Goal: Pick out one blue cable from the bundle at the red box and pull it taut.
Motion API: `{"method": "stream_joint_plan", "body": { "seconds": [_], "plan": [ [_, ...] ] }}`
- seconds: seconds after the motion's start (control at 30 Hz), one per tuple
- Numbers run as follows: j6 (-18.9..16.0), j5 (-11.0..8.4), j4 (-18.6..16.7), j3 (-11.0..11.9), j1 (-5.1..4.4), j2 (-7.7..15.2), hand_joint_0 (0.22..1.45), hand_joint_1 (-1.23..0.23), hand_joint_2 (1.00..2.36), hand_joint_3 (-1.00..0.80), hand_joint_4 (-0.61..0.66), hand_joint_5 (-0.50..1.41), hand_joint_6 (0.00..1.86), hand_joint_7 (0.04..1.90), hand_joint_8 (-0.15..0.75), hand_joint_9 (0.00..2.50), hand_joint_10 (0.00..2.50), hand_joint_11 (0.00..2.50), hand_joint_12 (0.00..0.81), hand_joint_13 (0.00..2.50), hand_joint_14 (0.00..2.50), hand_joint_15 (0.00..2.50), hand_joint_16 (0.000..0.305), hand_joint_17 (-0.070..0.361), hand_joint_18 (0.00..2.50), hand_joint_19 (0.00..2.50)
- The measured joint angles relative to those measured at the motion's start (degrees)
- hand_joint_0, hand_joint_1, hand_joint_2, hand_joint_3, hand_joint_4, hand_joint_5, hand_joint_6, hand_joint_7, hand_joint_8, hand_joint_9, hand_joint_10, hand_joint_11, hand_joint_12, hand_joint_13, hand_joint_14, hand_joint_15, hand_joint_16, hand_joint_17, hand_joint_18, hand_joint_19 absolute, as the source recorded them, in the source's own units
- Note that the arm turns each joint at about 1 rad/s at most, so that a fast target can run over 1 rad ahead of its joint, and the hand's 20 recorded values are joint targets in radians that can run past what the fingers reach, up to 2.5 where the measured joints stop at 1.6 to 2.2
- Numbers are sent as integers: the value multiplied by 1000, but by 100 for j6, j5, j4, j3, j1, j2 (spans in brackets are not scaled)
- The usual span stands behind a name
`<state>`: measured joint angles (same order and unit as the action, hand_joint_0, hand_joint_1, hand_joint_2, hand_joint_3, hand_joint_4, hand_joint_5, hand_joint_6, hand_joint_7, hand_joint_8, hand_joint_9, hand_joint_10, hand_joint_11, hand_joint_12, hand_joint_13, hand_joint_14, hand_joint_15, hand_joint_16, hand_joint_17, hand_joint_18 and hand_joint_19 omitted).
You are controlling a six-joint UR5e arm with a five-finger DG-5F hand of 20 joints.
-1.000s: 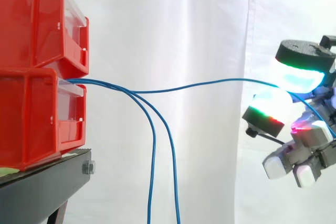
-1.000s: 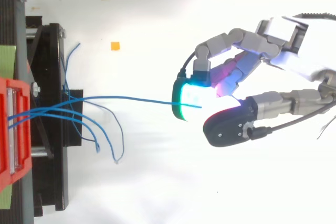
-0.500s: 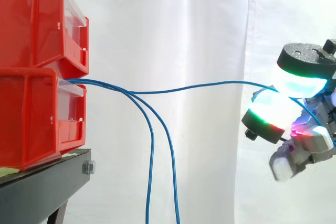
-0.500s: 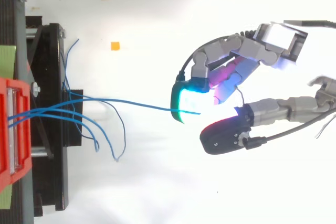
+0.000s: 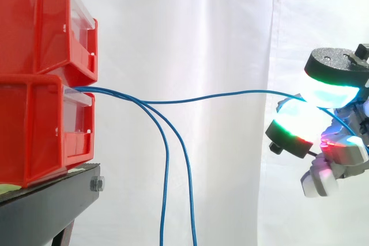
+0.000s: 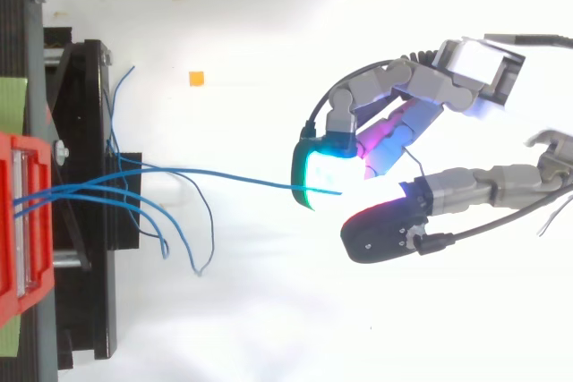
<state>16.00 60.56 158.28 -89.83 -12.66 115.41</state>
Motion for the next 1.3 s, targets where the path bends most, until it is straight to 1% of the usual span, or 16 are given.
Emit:
{"method": "stream_joint_plan", "body": {
  "seconds": [0.2, 0.43, 1.3],
  "plan": [
    [0, 0, 1, 0, 0, 0, 648, -738, 1022, -230, -207, -204, 897, 1128, 233, 1257, 30, 1007, 203, 1067, 26, 705, 29, 66, 575, 787],
    [0, 0, 0, 0, 0, 1, 649, -740, 1023, -226, -210, -204, 899, 1128, 234, 1254, 33, 1004, 209, 1078, 28, 718, 28, 63, 641, 803],
    [0, 1, 0, 0, 0, 0, 650, -745, 1024, -208, -213, -200, 899, 1136, 251, 1287, 31, 1009, 210, 1106, 28, 726, 26, 58, 691, 829]
  ]
}}
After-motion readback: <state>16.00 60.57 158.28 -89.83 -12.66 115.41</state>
